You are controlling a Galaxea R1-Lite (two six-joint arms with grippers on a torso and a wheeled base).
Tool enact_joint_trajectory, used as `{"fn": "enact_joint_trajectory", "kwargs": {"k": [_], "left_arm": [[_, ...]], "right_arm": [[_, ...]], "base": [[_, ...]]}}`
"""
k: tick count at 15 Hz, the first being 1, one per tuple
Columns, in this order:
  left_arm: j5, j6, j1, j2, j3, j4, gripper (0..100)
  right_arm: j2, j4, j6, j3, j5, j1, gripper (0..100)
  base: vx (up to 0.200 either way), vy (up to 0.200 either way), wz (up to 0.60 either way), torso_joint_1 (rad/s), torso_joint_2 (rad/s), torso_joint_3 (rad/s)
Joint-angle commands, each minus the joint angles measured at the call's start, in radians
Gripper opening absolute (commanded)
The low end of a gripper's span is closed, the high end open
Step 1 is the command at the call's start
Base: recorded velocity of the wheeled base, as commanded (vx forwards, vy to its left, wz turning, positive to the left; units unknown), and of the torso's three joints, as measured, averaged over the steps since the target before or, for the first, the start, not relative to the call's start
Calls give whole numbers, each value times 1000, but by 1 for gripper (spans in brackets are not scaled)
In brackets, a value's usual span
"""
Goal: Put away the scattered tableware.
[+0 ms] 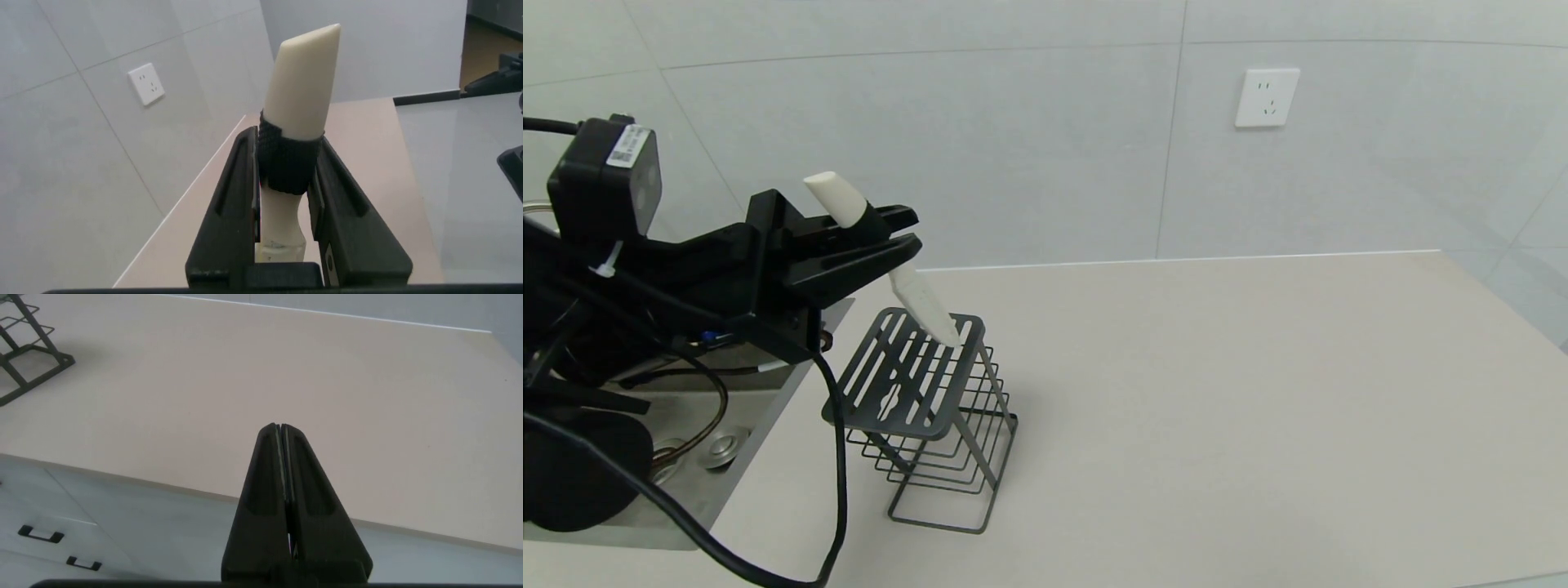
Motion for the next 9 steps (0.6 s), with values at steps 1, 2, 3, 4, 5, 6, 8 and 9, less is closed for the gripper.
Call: {"fn": "enact_joint_trajectory", "kwargs": {"k": [1, 2, 3, 4, 5, 6, 8, 9], "left_arm": [[0, -1, 0, -2, 10, -1, 0], [0, -1, 0, -2, 11, -1, 0], [0, -1, 0, -2, 11, -1, 0], [0, -1, -1, -2, 11, -1, 0], [0, -1, -1, -1, 11, -1, 0], [0, -1, -1, 1, 11, -1, 0], [0, -1, -1, 6, 14, -1, 0], [0, -1, 0, 6, 14, -1, 0]], "right_arm": [[1, -1, -1, 0, 0, 0, 0], [1, 1, -1, 0, 0, 0, 0], [1, -1, -1, 0, 0, 0, 0], [1, 1, -1, 0, 0, 0, 0], [1, -1, -1, 0, 0, 0, 0], [1, -1, -1, 0, 0, 0, 0], [1, 1, -1, 0, 0, 0, 0], [1, 1, -1, 0, 0, 0, 0]], "base": [[0, 0, 0, 0, 0, 0], [0, 0, 0, 0, 0, 0], [0, 0, 0, 0, 0, 0], [0, 0, 0, 0, 0, 0], [0, 0, 0, 0, 0, 0], [0, 0, 0, 0, 0, 0], [0, 0, 0, 0, 0, 0], [0, 0, 0, 0, 0, 0]]}}
